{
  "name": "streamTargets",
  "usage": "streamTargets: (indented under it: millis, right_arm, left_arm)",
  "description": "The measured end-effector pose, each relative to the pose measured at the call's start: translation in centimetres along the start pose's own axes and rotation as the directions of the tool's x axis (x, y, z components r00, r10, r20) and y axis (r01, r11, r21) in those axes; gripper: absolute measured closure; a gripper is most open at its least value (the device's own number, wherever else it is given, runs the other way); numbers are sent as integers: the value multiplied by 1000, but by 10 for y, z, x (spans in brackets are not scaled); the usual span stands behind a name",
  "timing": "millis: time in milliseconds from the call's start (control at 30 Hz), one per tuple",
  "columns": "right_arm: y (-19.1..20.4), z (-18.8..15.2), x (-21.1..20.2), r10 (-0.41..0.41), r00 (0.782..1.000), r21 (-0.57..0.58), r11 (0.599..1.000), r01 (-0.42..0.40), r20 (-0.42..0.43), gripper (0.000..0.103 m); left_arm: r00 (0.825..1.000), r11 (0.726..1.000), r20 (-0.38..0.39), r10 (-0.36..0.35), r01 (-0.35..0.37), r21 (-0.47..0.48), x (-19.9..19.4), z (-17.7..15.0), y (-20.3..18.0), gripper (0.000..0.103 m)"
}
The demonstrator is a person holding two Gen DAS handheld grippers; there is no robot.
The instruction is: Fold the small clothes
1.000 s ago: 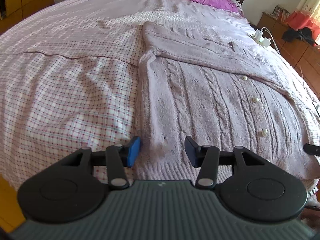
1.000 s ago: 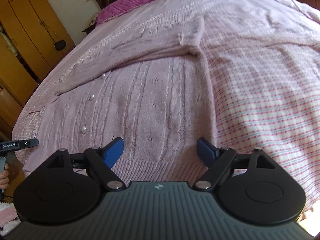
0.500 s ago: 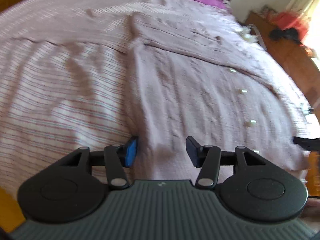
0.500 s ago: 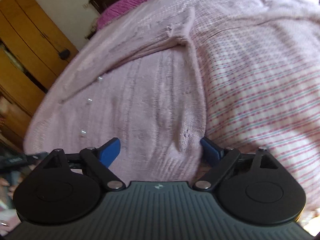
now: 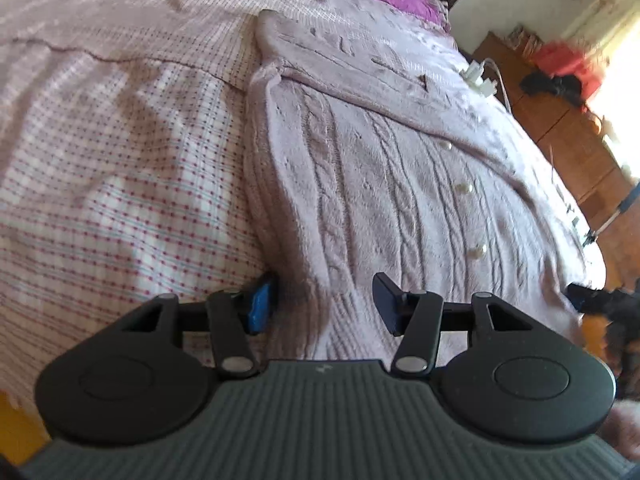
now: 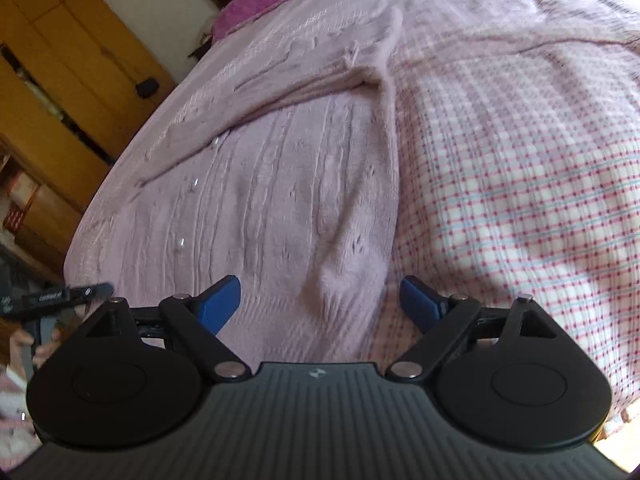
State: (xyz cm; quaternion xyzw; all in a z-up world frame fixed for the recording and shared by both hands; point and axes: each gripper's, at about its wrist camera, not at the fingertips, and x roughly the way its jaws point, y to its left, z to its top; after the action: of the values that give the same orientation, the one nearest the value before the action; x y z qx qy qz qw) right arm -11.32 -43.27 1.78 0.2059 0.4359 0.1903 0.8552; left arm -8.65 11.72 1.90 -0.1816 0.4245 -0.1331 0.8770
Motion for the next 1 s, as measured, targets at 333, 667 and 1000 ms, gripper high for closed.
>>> streamTargets:
  millis: [333, 667, 1000]
  right_arm:
    - [6, 3, 45, 164, 985, -25, 986, -165, -48, 7]
    - [22, -10, 53, 147, 987, -184, 970, -156, -58, 2]
    - [15, -11, 42, 183, 982, -106, 978, -178, 39, 59]
  left_arm:
    - [994, 994, -33, -102, 101, -32, 15, -1, -3, 48]
    - [995, 996, -53, -82, 83, 33, 19, -8, -7, 48]
    - [980, 983, -81, -183, 183, 1, 31, -7, -5, 50]
